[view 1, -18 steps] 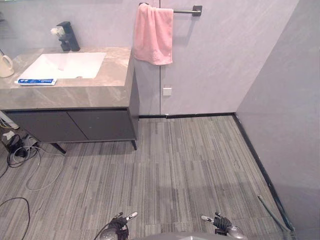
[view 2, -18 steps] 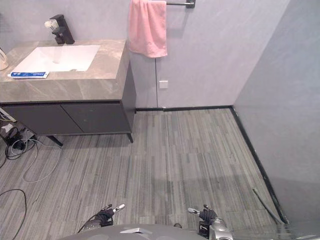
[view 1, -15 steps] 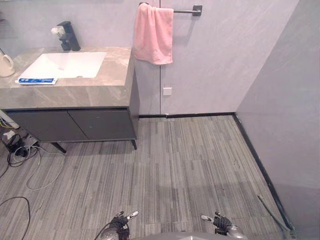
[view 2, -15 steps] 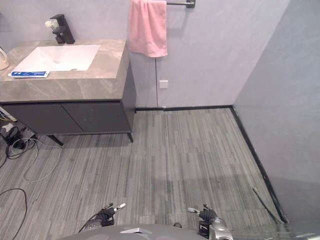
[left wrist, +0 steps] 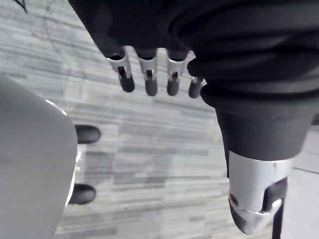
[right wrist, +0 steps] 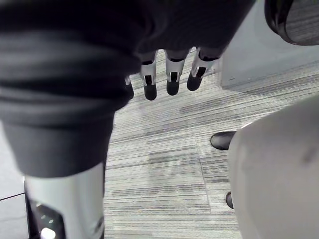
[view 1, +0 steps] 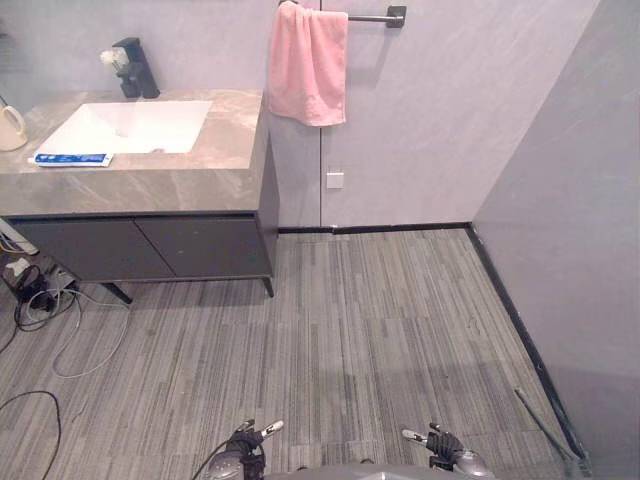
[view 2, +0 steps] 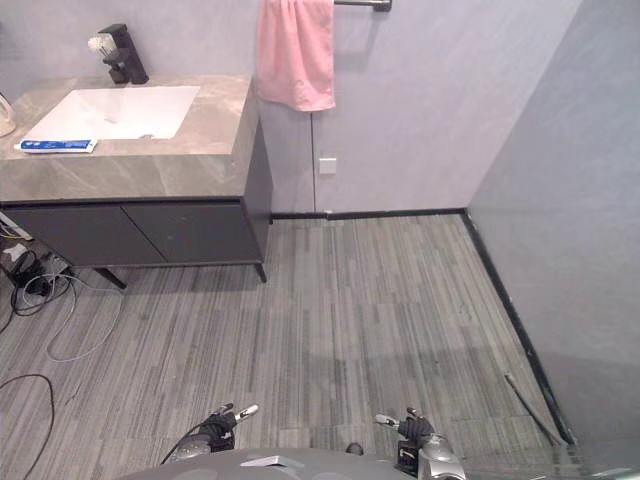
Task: Organize washtable
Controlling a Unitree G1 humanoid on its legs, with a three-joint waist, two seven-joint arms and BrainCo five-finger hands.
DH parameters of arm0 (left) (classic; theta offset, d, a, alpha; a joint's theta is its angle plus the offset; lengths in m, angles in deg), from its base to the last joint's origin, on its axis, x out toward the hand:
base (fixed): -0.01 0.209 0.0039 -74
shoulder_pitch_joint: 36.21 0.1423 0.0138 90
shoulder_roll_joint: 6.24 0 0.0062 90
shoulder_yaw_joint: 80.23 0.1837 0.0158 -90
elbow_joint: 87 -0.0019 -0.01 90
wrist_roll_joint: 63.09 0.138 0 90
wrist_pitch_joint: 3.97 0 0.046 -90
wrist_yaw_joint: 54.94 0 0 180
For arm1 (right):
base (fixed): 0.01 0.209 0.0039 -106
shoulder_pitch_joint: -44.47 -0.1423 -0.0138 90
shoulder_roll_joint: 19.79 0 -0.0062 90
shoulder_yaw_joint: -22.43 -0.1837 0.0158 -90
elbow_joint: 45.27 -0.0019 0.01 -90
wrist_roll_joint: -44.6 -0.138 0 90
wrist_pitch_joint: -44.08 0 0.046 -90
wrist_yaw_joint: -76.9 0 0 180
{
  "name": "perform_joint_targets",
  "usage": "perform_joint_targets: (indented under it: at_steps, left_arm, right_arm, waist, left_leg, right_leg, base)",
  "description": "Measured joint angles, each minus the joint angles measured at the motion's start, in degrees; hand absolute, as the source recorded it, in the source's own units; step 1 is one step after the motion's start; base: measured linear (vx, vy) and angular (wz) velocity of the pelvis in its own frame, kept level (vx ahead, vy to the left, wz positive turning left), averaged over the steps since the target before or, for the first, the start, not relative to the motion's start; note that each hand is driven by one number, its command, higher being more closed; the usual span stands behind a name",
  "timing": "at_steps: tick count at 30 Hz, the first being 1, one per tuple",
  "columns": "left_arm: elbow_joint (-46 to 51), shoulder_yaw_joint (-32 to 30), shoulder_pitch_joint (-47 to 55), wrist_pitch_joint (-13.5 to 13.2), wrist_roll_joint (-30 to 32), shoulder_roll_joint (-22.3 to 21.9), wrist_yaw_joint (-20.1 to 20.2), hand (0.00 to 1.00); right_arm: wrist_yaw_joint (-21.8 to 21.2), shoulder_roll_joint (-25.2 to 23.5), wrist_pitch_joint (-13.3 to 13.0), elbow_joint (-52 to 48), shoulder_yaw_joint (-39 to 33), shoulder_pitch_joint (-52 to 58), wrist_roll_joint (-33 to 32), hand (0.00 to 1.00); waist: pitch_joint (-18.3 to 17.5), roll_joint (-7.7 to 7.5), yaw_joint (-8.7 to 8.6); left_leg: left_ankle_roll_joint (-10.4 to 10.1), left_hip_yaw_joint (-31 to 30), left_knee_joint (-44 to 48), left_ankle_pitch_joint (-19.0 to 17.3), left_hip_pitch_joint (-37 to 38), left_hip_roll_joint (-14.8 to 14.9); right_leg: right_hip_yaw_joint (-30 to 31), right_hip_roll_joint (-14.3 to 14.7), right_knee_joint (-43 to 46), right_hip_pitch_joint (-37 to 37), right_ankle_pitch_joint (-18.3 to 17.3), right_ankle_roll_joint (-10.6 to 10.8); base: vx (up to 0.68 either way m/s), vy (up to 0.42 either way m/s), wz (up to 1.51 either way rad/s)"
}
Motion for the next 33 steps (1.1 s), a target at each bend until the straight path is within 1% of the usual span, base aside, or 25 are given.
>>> perform_joint_targets:
  at_steps: [16,25,26,27,28,29,30,31,32,33]
  left_arm:
    - [-0.44,0.90,-0.30,-0.04,0.32,0.10,0.36,0.00]
    - [-0.40,0.82,-0.75,-0.05,0.26,1.12,0.33,0.00]
    - [-0.36,0.81,-0.89,-0.05,0.26,1.21,0.30,0.00]
    - [-0.35,0.79,-0.93,-0.04,0.22,1.26,0.32,0.00]
    - [-0.06,0.79,-1.08,-0.10,0.05,1.51,0.36,0.00]
    - [0.29,0.84,-1.08,-0.09,-0.26,1.55,0.37,0.00]
    - [0.73,0.86,-1.12,-0.10,-0.48,1.47,0.34,0.00]
    - [0.78,0.77,-1.29,-0.09,-0.88,1.54,0.37,0.00]
    - [0.82,0.77,-1.72,-0.06,-0.97,1.70,0.35,0.00]
    - [0.58,0.75,-2.95,0.26,-1.54,1.96,0.30,0.00]
  right_arm:
    - [-0.41,0.06,-0.01,0.03,0.14,-0.01,-0.52,0.00]
    - [-0.58,0.52,0.07,1.91,2.16,-2.33,-0.71,0.00]
    - [-0.58,0.54,0.07,1.92,2.12,-2.60,-0.79,0.00]
    - [-0.57,0.55,0.07,1.91,2.08,-2.76,-0.90,0.00]
    - [-0.56,0.54,-0.02,1.77,1.29,-3.02,-3.11,0.00]
    - [-0.56,0.51,-0.07,1.71,0.76,-3.13,-3.64,0.00]
    - [-0.57,0.52,-0.14,1.70,-0.18,-3.17,-4.61,0.00]
    - [-0.57,0.59,-0.44,1.15,-0.60,-3.76,-5.53,0.00]
    - [-0.57,0.60,-0.72,1.01,-0.66,-4.09,-6.13,0.00]
    - [-0.55,0.78,-1.01,1.21,-0.73,-4.91,-7.29,0.00]
  waist:
    - [0.03,-0.05,0.00]
    - [0.60,-0.55,0.08]
    - [0.98,-0.60,0.10]
    - [1.12,-0.61,0.11]
    - [1.96,-0.95,-0.04]
    - [2.45,-1.15,0.00]
    - [3.24,-0.99,0.09]
    - [4.10,-0.70,-0.03]
    - [4.85,-0.51,-0.18]
    - [6.19,-0.89,-0.22]
  left_leg:
    - [0.00,0.15,-0.05,-0.01,-0.17,0.00]
    - [0.23,1.98,0.00,-0.18,-3.17,0.02]
    - [0.56,1.92,0.32,-0.65,-3.30,0.00]
    - [0.65,1.83,0.87,-1.24,-3.62,-0.05]
    - [1.44,1.08,3.15,-3.84,-4.70,-0.59]
    - [1.70,0.63,3.85,-4.59,-4.80,-0.99]
    - [2.37,-0.07,4.27,-5.20,-4.36,-1.35]
    - [2.77,-0.66,4.77,-5.73,-3.81,-1.38]
    - [3.20,-1.04,5.30,-6.25,-2.91,-1.40]
    - [3.29,-1.42,5.93,-7.30,-1.61,-1.27]
  right_leg:
    - [0.12,0.01,-0.07,-0.42,0.00,0.01]
    - [2.27,0.24,0.41,-4.13,0.61,0.22]
    - [2.25,0.18,1.77,-4.73,-0.23,0.34]
    - [2.11,0.00,3.62,-5.64,-1.47,0.38]
    - [0.93,-1.38,13.57,-9.45,-6.87,1.80]
    - [0.14,-2.25,17.31,-10.56,-8.59,2.55]
    - [-1.12,-3.30,25.01,-13.47,-9.54,2.81]
    - [-2.49,-4.60,36.81,-18.85,-9.18,2.74]
    - [-3.29,-5.58,41.66,-21.19,-9.64,2.37]
    - [-4.88,-7.35,47.12,-23.37,-10.87,1.47]
  base:
    - [0.00,0.000,0.00]
    - [0.02,0.008,-0.12]
    - [0.00,0.000,0.00]
    - [0.02,0.065,0.18]
    - [0.01,0.068,0.28]
    - [0.00,0.075,0.38]
    - [-0.03,0.061,0.33]
    - [-0.03,0.054,0.35]
    - [-0.05,0.045,0.42]
    - [-0.05,0.026,0.33]
